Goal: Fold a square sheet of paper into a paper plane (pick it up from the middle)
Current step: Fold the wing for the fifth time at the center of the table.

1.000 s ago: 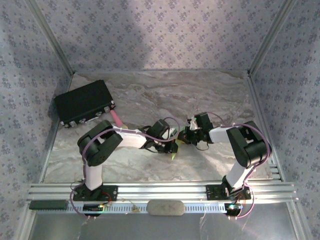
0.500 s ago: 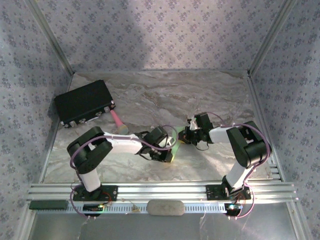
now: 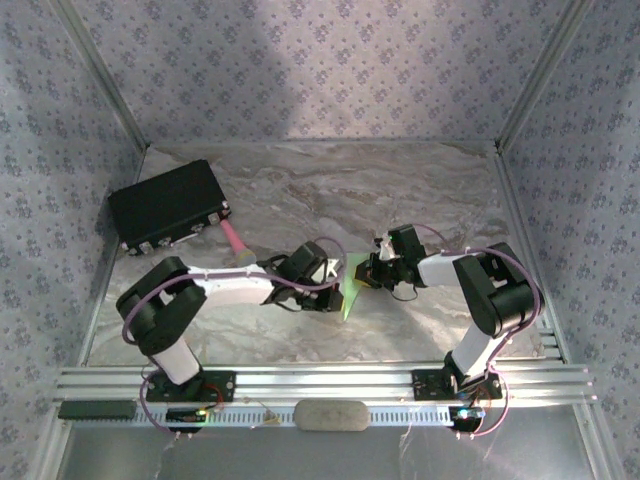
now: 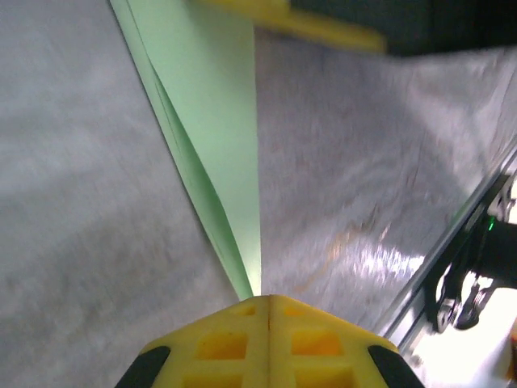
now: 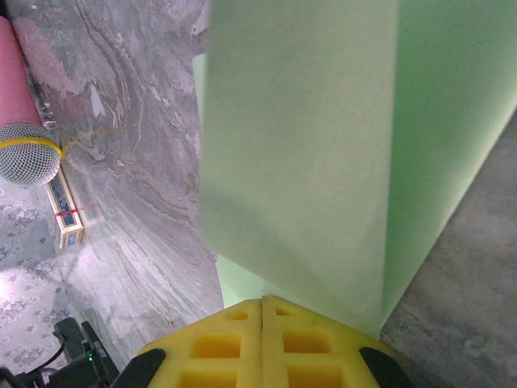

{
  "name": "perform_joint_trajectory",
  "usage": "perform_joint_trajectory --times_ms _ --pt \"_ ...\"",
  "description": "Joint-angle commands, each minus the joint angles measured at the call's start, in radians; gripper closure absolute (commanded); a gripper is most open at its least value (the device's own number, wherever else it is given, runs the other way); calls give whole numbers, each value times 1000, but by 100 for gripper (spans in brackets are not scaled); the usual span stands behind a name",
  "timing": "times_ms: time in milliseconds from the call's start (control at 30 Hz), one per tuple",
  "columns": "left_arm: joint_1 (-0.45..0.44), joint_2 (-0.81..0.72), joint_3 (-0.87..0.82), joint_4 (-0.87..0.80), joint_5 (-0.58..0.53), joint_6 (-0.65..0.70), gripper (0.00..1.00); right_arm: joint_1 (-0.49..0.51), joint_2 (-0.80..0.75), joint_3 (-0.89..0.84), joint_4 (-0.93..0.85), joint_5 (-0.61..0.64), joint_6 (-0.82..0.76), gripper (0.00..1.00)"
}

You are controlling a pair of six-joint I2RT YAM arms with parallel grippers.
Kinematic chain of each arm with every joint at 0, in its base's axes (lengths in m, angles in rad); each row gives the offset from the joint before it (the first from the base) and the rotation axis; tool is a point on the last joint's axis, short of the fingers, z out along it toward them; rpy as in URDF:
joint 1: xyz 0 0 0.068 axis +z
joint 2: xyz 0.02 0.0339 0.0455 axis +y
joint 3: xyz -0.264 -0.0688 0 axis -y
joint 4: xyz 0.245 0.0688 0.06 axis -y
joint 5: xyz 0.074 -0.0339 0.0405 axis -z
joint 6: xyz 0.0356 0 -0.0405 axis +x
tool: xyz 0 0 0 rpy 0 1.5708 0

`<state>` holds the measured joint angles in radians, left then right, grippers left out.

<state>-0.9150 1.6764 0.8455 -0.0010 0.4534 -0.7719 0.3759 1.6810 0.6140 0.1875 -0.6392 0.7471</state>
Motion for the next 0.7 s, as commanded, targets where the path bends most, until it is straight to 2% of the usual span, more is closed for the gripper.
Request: perform_joint_trajectory --times_ms 0,300,667 --pt "29 67 84 82 31 -43 96 3 48 -43 -134 157 -4 95" --pt "50 222 191 84 61 -33 95 4 51 -44 -124 150 2 95" --pt "49 265 70 47 34 -12 100 -1 3 -42 -110 119 10 92"
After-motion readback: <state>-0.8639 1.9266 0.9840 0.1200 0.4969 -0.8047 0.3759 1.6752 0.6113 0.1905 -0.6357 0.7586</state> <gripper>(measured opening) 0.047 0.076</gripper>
